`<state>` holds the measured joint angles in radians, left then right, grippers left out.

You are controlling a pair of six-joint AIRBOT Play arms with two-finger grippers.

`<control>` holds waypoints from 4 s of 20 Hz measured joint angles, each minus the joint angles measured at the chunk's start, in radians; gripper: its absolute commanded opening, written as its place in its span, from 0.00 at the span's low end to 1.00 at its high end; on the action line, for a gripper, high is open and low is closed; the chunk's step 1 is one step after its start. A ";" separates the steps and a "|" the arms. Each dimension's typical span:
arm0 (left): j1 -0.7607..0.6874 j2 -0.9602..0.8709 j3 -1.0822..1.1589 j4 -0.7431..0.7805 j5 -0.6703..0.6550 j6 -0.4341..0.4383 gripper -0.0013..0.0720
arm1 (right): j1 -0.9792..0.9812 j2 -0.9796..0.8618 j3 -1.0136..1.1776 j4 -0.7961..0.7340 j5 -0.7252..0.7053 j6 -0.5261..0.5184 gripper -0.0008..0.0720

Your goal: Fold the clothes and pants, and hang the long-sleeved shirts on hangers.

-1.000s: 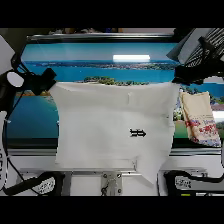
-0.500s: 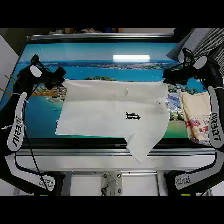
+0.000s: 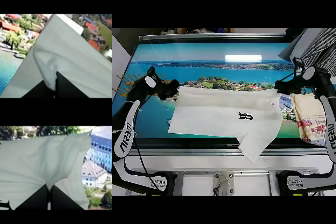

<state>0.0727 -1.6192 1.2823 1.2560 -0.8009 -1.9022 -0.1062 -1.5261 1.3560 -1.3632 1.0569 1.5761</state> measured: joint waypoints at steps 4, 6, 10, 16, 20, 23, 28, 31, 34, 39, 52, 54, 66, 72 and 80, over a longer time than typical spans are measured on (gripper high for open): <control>-0.002 0.005 -0.095 0.001 0.017 0.003 0.03 | 0.007 0.050 -0.170 -0.015 -0.025 0.007 0.03; -0.004 0.006 -0.116 0.002 0.021 0.003 0.03 | 0.008 0.059 -0.226 -0.014 -0.034 0.008 0.04; -0.017 0.007 -0.132 0.003 0.020 0.004 0.86 | 0.008 0.066 -0.275 0.012 -0.040 0.011 0.70; 0.024 0.138 -0.137 0.010 -0.015 0.031 0.87 | -0.026 0.189 -0.277 0.057 -0.001 -0.016 0.65; 0.059 0.297 -0.189 0.092 -0.114 0.080 0.87 | -0.098 0.378 -0.347 0.038 0.113 -0.027 0.65; 0.066 0.417 -0.320 0.117 -0.145 0.087 0.87 | -0.128 0.514 -0.513 0.039 0.163 0.039 0.65; 0.068 0.591 -0.546 0.040 -0.122 0.087 0.87 | -0.135 0.630 -0.841 0.167 0.114 0.121 0.65; 0.068 0.662 -0.627 0.002 -0.098 0.087 0.87 | -0.095 0.649 -0.968 0.241 0.040 0.142 0.65; 0.068 0.704 -0.672 -0.013 -0.087 0.087 0.87 | -0.040 0.652 -1.023 0.270 -0.017 0.158 0.65; 0.068 0.727 -0.696 -0.024 -0.081 0.088 0.87 | 0.077 0.627 -1.049 0.307 -0.105 0.187 0.54; 0.219 0.789 -0.871 -0.014 -0.099 -0.065 0.87 | 0.161 0.641 -1.055 0.328 -0.213 0.195 0.03; 0.233 0.784 -0.925 -0.067 -0.038 -0.075 0.87 | 0.161 0.642 -1.055 0.328 -0.214 0.194 0.03; 0.174 0.525 -0.856 -0.175 0.103 -0.045 0.03 | 0.161 0.644 -1.054 0.328 -0.212 0.193 0.03; 0.138 0.590 -0.799 -0.118 0.033 0.000 0.03 | 0.095 0.653 -0.967 0.306 -0.088 0.145 0.03; 0.130 0.932 -0.786 -0.029 -0.290 0.086 0.03 | -0.016 0.682 -0.795 0.119 0.297 0.077 0.03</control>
<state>0.2028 -0.6876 0.4961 1.2274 -1.0912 -1.8164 -0.1219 -0.8436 0.5613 -1.2442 1.3537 1.6531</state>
